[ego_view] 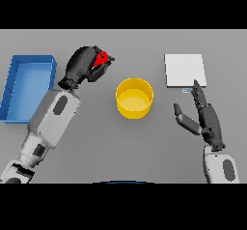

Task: Pick up the red beaker and tilt it to pour out 1 green nut into yellow bowl. Pick up the yellow bowl and place it on the metallic measuring scale.

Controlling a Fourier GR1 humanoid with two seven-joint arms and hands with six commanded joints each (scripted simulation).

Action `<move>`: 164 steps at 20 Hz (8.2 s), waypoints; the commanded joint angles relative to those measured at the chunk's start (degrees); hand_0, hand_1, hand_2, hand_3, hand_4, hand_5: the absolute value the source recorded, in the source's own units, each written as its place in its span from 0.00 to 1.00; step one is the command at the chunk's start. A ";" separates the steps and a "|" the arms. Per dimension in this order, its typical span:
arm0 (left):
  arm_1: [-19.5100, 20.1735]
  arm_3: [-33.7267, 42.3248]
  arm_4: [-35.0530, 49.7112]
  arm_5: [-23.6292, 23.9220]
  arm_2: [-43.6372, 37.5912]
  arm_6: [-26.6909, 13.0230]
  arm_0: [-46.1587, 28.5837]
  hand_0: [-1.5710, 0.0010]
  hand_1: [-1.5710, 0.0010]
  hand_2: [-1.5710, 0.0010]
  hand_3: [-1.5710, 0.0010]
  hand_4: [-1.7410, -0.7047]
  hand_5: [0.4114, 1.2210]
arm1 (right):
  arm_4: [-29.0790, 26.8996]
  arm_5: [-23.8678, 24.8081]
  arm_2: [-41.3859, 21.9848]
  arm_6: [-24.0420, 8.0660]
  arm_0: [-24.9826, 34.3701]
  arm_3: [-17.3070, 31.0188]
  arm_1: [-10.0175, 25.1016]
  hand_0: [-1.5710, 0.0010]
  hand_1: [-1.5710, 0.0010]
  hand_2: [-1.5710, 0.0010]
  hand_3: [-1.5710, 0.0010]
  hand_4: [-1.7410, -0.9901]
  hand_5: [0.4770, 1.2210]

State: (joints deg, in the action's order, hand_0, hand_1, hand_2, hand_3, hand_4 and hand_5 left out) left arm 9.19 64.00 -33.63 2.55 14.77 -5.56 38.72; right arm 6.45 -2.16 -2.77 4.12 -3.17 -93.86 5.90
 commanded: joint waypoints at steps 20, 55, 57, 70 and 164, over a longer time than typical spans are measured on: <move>4.12 -12.46 -26.23 -29.26 27.08 0.41 22.40 0.00 0.00 0.00 0.19 0.03 1.00 | -3.45 -0.40 1.60 -1.65 0.85 0.67 -1.46 1.00 1.00 1.00 1.00 0.59 0.17; 5.92 -26.53 -43.53 -23.96 36.61 9.95 49.56 0.00 0.10 0.10 0.18 0.11 0.98 | -1.24 0.23 0.82 -0.68 1.25 0.80 -0.96 1.00 1.00 1.00 1.00 0.67 0.20; 6.99 -30.81 -42.09 -24.36 31.70 7.52 54.33 0.00 0.06 0.07 0.12 0.16 0.99 | -1.39 0.02 0.64 -0.21 1.57 0.99 -1.14 1.00 1.00 1.00 1.00 0.65 0.21; 22.61 -44.40 -13.82 -13.19 -6.00 -10.12 46.78 0.00 0.00 0.00 0.11 0.02 1.00 | -0.29 -1.00 -0.33 0.94 2.44 1.52 0.50 1.00 1.00 1.00 1.00 0.60 0.23; 11.15 11.22 5.69 -17.25 -26.50 -26.66 -9.92 1.00 1.00 1.00 1.00 0.91 0.39 | 36.23 -22.40 -34.05 10.62 39.17 27.65 14.57 0.89 0.91 0.87 0.84 0.46 0.53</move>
State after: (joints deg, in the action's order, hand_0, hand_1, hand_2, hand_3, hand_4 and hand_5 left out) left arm 20.32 75.20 -27.93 -14.72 -11.72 -32.21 28.78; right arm 42.68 -24.55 -36.82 14.77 36.01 -66.22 20.46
